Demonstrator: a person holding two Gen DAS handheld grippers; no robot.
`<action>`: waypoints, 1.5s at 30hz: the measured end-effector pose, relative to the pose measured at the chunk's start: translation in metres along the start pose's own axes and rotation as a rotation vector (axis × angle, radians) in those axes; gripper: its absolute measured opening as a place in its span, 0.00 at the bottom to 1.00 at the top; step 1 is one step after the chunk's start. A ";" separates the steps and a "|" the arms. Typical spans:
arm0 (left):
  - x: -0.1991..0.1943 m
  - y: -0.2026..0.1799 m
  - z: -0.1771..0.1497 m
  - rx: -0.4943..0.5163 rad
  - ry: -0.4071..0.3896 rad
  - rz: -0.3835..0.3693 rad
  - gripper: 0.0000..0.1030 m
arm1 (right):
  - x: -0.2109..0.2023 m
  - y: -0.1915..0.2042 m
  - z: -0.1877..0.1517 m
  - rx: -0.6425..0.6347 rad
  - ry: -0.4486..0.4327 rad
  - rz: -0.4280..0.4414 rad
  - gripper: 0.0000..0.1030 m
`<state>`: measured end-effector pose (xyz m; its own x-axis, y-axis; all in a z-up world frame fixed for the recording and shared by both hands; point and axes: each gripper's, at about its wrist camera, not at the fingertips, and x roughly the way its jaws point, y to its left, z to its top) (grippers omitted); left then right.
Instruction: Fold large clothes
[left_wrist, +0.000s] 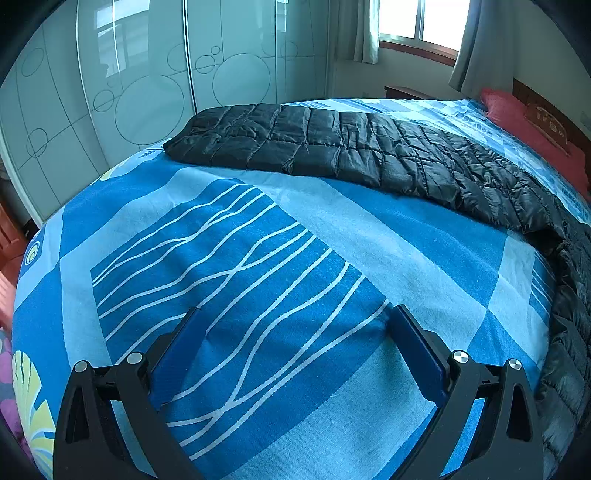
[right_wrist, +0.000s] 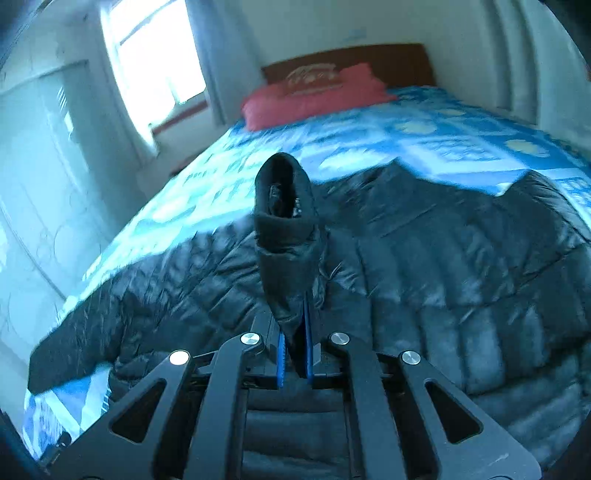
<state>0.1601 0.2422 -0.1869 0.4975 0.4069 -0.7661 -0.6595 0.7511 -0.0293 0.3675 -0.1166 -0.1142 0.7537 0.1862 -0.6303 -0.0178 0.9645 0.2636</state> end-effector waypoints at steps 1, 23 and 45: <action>0.000 0.000 0.000 -0.001 -0.001 -0.002 0.96 | 0.010 0.009 -0.004 -0.015 0.025 0.005 0.08; -0.001 0.000 -0.001 0.003 -0.003 0.005 0.96 | -0.080 -0.091 0.012 -0.007 -0.032 -0.029 0.51; -0.002 -0.004 -0.002 0.012 -0.004 0.019 0.96 | -0.009 -0.216 0.013 0.002 0.147 -0.380 0.50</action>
<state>0.1606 0.2378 -0.1867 0.4868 0.4234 -0.7640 -0.6621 0.7494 -0.0065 0.3730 -0.3286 -0.1560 0.6042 -0.1582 -0.7810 0.2451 0.9695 -0.0067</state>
